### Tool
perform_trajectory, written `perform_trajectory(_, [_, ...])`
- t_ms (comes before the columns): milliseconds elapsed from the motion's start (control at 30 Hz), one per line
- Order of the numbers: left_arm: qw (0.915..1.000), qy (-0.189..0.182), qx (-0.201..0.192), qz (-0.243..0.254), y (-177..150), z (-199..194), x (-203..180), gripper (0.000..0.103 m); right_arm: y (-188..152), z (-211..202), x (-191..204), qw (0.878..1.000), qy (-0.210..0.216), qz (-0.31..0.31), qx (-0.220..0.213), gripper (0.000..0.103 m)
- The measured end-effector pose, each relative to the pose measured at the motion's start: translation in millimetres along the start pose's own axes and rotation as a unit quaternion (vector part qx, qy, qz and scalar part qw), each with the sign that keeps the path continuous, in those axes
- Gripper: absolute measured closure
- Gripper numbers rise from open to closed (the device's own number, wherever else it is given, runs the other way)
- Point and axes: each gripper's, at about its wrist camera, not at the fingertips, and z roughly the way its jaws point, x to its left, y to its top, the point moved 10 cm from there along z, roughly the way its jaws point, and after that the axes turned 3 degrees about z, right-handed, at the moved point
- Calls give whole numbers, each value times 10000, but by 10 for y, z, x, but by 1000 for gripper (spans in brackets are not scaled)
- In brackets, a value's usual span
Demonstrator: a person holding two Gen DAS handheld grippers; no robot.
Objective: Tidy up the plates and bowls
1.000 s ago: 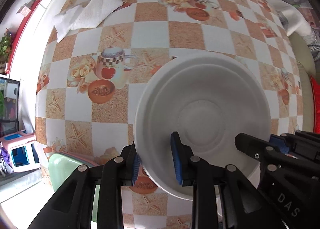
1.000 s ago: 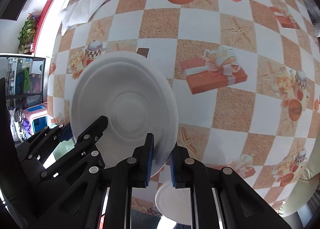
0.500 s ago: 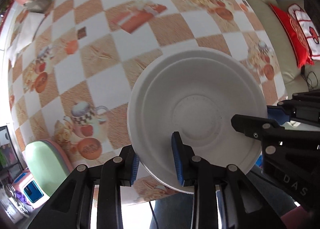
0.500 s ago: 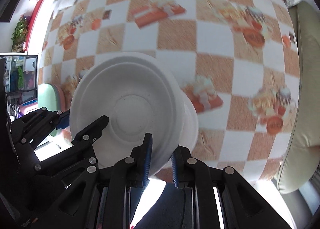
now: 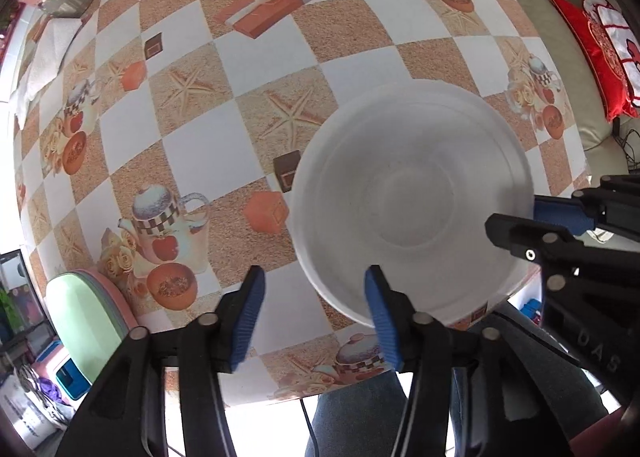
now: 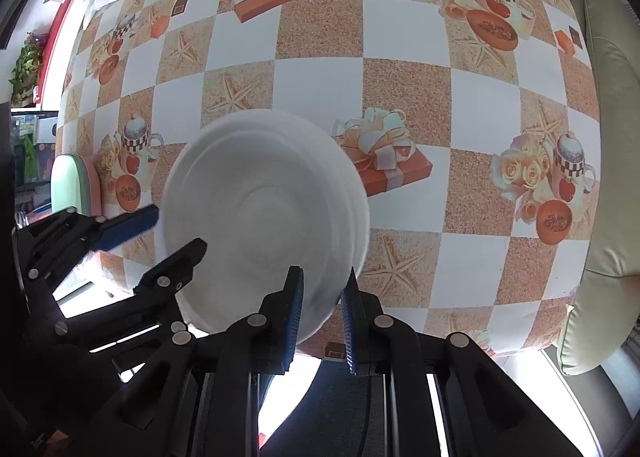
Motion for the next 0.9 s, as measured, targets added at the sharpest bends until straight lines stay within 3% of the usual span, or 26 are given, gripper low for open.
perform_trajectory(133, [9997, 96, -124, -162, -14, -74, 60, 25, 2, -13, -84, 9999, -108, 95, -35, 84])
perform_trajectory(200, [9996, 103, -149, -211, -23, -97, 75, 24, -1, -19, -121, 9998, -123, 171, -55, 83])
perform_trajectory(233, [9995, 88, -171, -261, -28, -108, 82, 24, -2, -28, -140, 9997, -134, 206, -71, 78])
perform_trajectory(267, [9993, 92, -193, -310, -32, -118, 92, 23, -2, -40, -153, 9996, -140, 245, -92, 69])
perform_trajectory(300, [9992, 97, -202, -336, -34, -124, 97, 23, 3, -56, -161, 9994, -143, 274, -127, 37])
perform_trajectory(333, [9991, 90, -204, -354, -33, -122, 116, 19, 16, -81, -166, 9993, -141, 291, -197, 19])
perform_trajectory(400, [9990, 53, -200, -399, -33, -108, 137, 16, 47, -158, -190, 9988, -147, 280, -375, 19])
perform_trajectory(467, [9991, 139, -137, -381, -53, -88, 141, 1, 63, -202, -224, 9987, -137, 282, -405, 19])
perform_trajectory(567, [9990, 327, -82, -278, -64, -69, 147, 0, 86, -217, -235, 9986, -38, 306, -438, 18])
perform_trajectory(633, [9991, 346, -58, -223, -81, -52, 125, 0, 99, -234, -259, 9983, -58, 341, -478, 0])
perform_trajectory(900, [9992, 181, 157, -327, -87, 69, 128, 0, 68, -179, -283, 9977, -18, 551, -399, 0])
